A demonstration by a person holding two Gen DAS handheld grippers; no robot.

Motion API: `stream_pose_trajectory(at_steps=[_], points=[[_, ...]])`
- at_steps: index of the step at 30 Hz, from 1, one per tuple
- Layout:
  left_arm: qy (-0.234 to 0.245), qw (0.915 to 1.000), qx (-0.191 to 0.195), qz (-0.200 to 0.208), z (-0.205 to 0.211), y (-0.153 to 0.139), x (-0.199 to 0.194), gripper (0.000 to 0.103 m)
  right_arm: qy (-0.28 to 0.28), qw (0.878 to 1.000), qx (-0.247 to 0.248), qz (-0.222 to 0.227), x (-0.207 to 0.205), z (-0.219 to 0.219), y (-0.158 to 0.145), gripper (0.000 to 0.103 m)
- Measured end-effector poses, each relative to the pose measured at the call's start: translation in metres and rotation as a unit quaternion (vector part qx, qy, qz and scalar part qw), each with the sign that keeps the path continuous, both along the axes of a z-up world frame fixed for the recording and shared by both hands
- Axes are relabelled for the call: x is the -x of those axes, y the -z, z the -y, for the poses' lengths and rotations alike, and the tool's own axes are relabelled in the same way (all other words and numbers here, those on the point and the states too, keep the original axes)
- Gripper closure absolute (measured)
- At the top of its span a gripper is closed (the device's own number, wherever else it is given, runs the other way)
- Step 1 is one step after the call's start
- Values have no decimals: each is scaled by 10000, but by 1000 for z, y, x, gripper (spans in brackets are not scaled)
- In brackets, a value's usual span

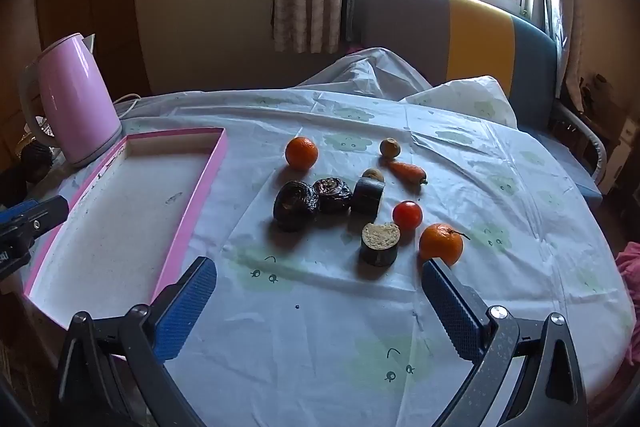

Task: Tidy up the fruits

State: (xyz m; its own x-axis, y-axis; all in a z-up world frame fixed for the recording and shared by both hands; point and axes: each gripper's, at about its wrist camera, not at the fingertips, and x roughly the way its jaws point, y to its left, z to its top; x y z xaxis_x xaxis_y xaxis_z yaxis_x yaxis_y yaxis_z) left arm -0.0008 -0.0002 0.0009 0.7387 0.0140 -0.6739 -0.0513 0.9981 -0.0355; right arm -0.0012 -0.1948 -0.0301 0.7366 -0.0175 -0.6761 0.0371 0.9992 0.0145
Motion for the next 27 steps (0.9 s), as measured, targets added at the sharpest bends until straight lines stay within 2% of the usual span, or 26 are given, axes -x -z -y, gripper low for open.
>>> stream_pose_trajectory(at_steps=[3,6,8,10,15,20,23,27], points=[[4,10000,-30,26,2,-1,3,47,16,10000,-22,-11,0,-2,3,0],[79,9998,84,-181,2,13,0,46,-46,9997,165,146,6,-15,-3,0],[152,9995,164,-220,3,15,-1,44,-78,9999,73,117,4,-8,-3,0],[262,9989,297,-261,2,15,-2,36,-55,9999,11,90,2,-7,-6,0],[331,9977,484,-352,3,14,-1,36,-55,9998,-104,132,7,-1,-3,0],[320,9981,437,-292,4,12,1,36,-84,9998,-33,183,10,-3,-4,0],[292,9991,171,-260,5,11,1,36,-93,9997,1,206,10,-4,-4,0],[310,9991,145,-256,5,11,1,36,-76,9997,-9,244,11,-3,-6,0]])
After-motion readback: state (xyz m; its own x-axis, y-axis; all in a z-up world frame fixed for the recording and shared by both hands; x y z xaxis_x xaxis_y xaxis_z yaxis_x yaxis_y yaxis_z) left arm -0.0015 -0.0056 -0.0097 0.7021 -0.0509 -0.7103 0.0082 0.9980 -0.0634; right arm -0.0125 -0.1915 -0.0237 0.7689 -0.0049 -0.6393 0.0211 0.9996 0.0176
